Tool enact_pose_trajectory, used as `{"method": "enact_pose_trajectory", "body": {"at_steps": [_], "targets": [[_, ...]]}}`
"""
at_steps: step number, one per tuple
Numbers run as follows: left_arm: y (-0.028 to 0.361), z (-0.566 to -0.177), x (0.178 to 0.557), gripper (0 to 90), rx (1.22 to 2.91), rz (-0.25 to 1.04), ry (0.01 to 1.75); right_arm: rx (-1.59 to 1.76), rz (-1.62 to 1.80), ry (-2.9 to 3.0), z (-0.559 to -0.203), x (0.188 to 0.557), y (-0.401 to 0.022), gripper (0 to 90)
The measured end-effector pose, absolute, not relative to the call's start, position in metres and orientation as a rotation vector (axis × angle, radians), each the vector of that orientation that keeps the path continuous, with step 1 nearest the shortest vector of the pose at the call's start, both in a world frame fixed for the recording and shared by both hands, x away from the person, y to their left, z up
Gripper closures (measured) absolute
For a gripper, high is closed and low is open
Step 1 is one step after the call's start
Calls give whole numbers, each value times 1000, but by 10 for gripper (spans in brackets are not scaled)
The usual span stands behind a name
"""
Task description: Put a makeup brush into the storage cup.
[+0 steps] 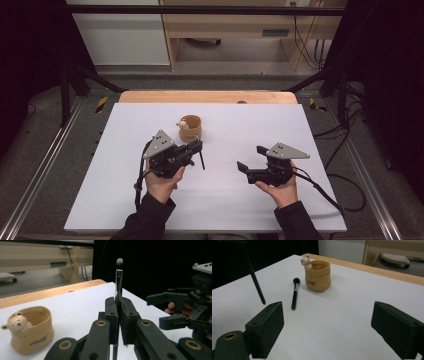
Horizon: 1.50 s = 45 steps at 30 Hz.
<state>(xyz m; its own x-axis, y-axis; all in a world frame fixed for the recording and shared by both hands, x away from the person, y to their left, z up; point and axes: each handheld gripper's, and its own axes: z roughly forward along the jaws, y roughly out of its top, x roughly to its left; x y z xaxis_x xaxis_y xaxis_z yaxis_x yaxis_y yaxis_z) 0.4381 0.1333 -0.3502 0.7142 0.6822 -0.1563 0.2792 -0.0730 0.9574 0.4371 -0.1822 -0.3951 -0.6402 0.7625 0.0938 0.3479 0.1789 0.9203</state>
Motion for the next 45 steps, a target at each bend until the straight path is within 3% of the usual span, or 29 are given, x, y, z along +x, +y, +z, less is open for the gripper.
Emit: {"method": "enact_pose_trajectory", "body": {"at_steps": [26,45], "targets": [[157,-321,473,851,1712,522,827,1152,1370,2017,-400,439,-205,53],[148,-317,501,852,1739,554,841,1130,1336,2034,-402,440,-204,52]]}}
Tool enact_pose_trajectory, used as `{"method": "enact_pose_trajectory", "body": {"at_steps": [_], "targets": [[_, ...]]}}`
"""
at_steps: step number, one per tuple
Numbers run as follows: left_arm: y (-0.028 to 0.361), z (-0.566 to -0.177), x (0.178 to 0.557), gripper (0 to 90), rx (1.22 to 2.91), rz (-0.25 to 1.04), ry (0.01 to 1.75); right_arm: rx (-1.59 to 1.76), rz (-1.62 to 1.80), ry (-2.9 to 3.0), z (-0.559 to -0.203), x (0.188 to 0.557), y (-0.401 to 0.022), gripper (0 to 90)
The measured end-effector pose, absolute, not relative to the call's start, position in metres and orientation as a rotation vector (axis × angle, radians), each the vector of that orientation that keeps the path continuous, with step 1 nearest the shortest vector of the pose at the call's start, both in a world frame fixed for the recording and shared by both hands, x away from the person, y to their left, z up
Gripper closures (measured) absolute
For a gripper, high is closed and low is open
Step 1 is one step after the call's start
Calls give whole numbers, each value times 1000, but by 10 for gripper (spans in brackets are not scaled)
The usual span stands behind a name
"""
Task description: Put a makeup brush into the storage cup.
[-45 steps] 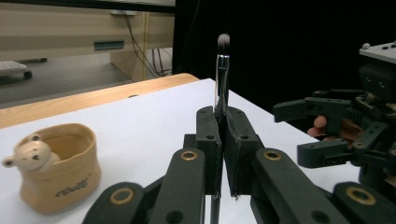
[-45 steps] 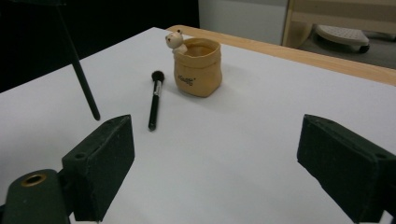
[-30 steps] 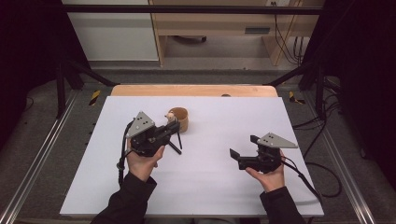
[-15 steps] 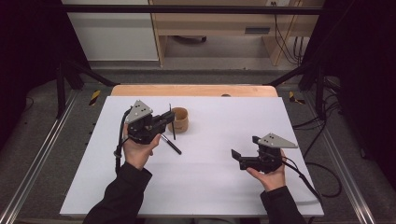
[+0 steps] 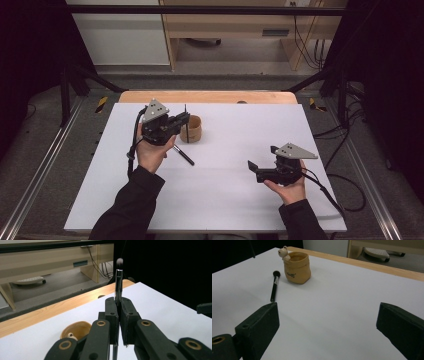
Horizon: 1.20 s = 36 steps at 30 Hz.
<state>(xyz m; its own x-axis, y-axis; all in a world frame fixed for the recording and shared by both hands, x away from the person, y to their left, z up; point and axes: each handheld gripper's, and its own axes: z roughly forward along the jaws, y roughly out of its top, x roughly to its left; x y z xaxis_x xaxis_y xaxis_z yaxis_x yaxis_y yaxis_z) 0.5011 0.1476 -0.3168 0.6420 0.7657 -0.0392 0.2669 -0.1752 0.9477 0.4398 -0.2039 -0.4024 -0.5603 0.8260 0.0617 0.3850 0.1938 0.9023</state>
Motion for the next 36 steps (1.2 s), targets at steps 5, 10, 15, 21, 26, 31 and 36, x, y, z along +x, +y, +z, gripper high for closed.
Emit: {"method": "enact_pose_trajectory", "body": {"at_steps": [5,10,15,21,26,31,36], "targets": [[144,-318,508,852,1743,564,848,1125,1331,2037,-403,440,-204,50],[141,-318,514,851,1737,567,853,1125,1332,2040,-404,440,-203,52],[140,-316,522,852,1729,574,858,1124,1327,2037,-404,440,-204,53],[140,-315,531,852,1721,580,867,1141,1343,2023,-405,441,-210,55],[140,-317,537,851,1711,582,876,1135,1350,2022,-405,441,-213,55],[141,-318,544,852,1700,584,887,1136,1354,2015,-406,440,-217,59],[141,-320,549,852,1693,585,890,1125,1352,2019,-406,438,-218,60]]}}
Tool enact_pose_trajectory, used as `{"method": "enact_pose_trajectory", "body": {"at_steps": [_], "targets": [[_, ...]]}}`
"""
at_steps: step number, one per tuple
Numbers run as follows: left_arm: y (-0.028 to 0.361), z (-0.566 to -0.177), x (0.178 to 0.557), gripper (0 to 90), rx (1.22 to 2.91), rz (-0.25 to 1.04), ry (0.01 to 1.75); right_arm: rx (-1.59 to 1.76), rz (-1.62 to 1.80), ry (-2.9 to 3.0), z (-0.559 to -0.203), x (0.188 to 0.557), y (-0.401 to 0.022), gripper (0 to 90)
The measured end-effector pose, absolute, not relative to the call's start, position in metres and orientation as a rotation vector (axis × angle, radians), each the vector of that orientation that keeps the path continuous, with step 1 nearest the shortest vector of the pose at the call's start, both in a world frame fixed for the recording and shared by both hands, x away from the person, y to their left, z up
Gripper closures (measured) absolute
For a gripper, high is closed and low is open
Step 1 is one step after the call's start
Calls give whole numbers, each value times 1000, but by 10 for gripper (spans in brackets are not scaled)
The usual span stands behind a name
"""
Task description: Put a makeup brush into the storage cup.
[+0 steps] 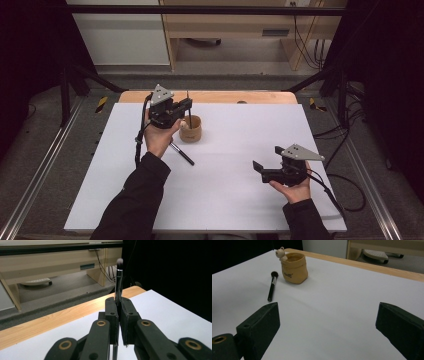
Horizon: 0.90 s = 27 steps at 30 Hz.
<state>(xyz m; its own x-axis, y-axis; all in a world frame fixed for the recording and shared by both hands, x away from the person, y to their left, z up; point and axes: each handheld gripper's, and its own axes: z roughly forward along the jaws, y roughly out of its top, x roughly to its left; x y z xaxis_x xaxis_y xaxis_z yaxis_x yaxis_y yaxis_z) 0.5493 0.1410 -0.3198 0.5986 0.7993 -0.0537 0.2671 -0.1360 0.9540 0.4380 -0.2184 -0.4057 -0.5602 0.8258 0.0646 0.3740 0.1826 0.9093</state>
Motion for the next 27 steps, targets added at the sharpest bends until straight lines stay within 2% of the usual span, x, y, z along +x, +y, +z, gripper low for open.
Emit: {"method": "enact_pose_trajectory", "body": {"at_steps": [27], "targets": [[134,-330,568,853,1688,599,889,1163,1353,2001,-417,425,-239,71]]}}
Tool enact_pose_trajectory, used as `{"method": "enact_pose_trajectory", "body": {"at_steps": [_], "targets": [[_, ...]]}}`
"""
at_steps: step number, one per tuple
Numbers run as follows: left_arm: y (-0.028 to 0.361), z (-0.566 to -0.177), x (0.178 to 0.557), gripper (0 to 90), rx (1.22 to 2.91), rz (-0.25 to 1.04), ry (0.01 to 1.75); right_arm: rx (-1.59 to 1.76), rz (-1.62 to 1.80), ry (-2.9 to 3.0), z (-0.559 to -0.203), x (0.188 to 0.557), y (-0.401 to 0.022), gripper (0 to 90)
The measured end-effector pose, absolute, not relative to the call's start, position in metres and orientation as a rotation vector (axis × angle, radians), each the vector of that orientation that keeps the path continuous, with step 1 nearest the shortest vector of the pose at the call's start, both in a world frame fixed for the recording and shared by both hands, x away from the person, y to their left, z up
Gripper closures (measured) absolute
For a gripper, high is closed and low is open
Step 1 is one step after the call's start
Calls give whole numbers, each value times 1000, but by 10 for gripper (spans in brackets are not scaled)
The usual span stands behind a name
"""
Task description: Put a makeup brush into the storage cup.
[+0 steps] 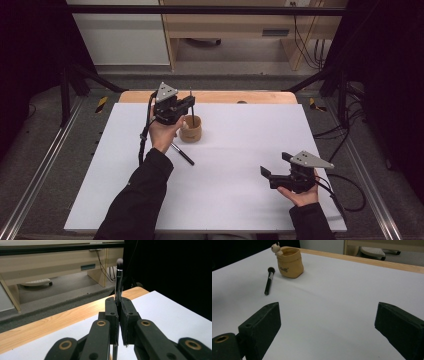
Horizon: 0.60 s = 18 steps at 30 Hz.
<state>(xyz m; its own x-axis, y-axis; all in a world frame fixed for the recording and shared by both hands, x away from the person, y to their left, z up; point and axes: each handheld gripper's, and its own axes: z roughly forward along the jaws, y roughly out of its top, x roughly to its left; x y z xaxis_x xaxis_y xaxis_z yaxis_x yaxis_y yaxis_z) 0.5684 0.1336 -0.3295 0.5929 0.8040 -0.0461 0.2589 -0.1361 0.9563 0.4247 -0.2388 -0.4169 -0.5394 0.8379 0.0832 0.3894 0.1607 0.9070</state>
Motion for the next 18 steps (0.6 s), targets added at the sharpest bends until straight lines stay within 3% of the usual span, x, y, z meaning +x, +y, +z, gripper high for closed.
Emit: {"method": "enact_pose_trajectory", "body": {"at_steps": [18], "targets": [[134,-344,585,853,1722,635,921,1163,1356,2002,-419,423,-240,75]]}}
